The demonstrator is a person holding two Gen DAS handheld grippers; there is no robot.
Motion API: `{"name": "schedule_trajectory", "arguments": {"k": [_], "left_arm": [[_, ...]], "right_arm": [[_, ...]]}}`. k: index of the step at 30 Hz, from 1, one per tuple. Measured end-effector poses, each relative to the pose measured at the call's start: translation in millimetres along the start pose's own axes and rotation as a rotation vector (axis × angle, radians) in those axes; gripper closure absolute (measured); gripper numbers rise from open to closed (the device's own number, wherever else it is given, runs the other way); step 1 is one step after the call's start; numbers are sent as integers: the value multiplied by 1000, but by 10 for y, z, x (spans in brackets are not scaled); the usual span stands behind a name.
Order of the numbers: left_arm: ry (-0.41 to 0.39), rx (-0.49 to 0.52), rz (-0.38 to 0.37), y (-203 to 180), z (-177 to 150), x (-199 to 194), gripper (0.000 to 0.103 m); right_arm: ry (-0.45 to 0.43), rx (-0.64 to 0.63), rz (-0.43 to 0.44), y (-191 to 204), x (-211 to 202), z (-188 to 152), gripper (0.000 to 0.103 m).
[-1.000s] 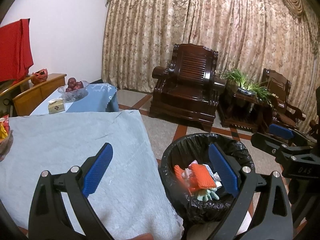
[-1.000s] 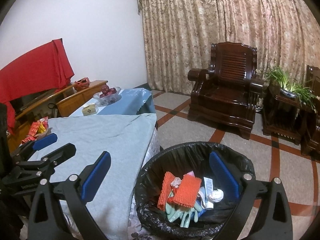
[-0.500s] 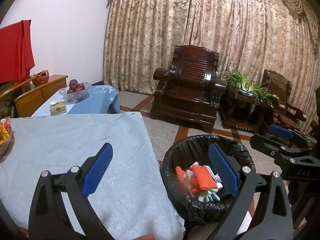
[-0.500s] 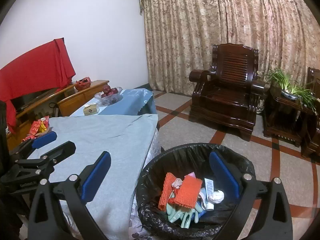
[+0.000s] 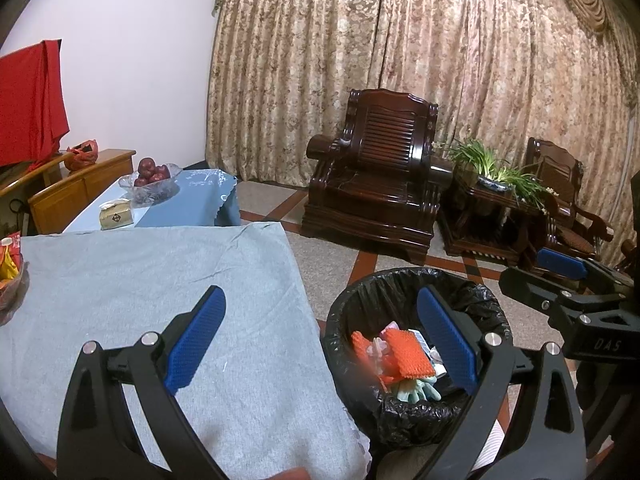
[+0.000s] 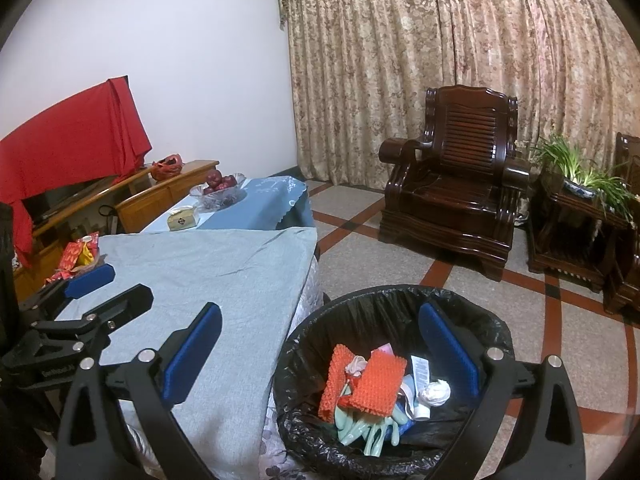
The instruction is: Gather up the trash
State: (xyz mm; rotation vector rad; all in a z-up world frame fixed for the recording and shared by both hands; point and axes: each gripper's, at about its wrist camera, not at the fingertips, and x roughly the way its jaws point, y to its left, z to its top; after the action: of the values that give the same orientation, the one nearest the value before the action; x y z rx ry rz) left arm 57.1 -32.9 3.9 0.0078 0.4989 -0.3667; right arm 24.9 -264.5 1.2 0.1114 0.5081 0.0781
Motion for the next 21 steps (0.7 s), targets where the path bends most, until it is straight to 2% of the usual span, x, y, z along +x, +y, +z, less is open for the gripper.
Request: {"name": "schedule_trajectory", "arguments": {"k": [21], "left_arm": [[1, -1, 0, 4, 2, -3, 9]], "right_arm": [[1, 1, 1, 2, 2, -2, 6]]}}
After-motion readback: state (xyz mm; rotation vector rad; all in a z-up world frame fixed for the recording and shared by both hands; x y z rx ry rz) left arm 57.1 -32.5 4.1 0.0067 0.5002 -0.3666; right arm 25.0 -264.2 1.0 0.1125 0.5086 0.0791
